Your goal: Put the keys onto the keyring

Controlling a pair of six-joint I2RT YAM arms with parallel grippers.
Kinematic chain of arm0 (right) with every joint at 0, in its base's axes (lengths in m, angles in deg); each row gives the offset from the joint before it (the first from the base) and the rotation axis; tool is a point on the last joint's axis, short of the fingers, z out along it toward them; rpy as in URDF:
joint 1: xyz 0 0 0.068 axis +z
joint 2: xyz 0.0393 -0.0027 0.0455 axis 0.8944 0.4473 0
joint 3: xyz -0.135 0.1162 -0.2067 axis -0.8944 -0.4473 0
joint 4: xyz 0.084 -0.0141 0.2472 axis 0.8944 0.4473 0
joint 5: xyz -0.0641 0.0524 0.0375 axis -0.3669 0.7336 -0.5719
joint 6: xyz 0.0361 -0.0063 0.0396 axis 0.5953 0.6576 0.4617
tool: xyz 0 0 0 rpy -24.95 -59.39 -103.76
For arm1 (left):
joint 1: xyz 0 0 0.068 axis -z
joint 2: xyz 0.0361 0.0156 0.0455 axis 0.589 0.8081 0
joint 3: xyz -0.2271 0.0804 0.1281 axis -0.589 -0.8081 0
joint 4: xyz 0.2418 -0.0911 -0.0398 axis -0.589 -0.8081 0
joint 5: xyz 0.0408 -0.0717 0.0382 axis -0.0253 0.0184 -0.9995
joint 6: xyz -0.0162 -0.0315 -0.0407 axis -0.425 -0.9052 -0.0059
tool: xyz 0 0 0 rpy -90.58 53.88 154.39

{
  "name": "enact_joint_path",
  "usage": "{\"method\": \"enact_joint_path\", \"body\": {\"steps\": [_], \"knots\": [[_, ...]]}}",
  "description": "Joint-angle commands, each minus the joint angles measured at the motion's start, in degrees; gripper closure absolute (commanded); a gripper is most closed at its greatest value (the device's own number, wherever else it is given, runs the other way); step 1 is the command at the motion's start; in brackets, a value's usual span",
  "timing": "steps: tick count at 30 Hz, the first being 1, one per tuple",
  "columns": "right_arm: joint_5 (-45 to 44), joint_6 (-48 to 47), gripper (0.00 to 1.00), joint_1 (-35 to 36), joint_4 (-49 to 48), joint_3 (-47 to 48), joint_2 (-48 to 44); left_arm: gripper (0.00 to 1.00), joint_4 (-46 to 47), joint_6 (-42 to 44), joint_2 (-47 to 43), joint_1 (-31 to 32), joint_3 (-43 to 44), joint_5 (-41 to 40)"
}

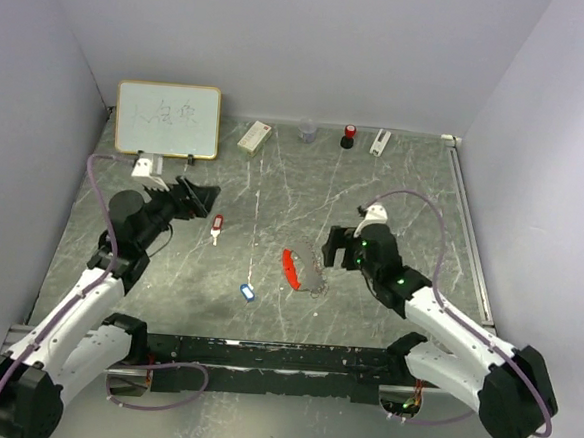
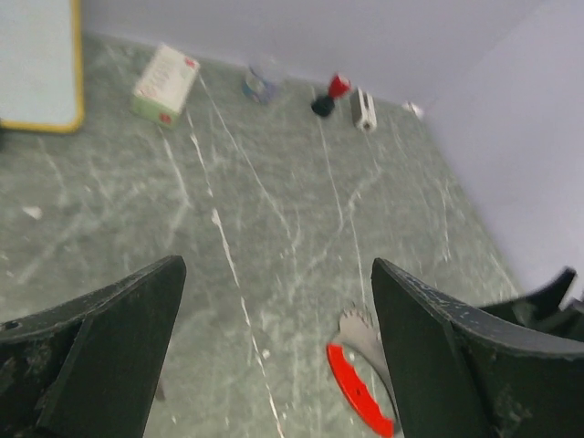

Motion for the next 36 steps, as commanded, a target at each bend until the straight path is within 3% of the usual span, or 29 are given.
{"method": "enact_joint_path", "body": {"steps": [1, 6, 13, 22, 36], "knots": [[-6.7, 2.6, 0.07, 5.6, -0.7, 0.0, 4.4, 0.06, -2.9, 1.4, -0.8, 8.2, -2.7, -8.4], [-9.5, 1.0, 0.13, 8.9, -3.6, 4.1, 14.1, 0.14, -5.4, 2.9, 4.7, 16.2, -1.0, -15.7], [-9.3, -2.2, 0.19, 9.0, -7.6, 9.3, 23.9, 0.18, -5.1, 2.4, 6.1, 19.0, -1.5, -17.0], [-7.7, -5.4, 0.44, 8.9, -9.0, 14.6, 30.8, 0.22, -7.2, 3.0, 8.1, 20.4, -0.6, -18.0], [-1.2, -6.0, 0.44, 6.7, -13.2, 13.1, 35.1, 0.22, -5.6, 2.4, 8.0, 21.9, -1.9, -18.1]]}}
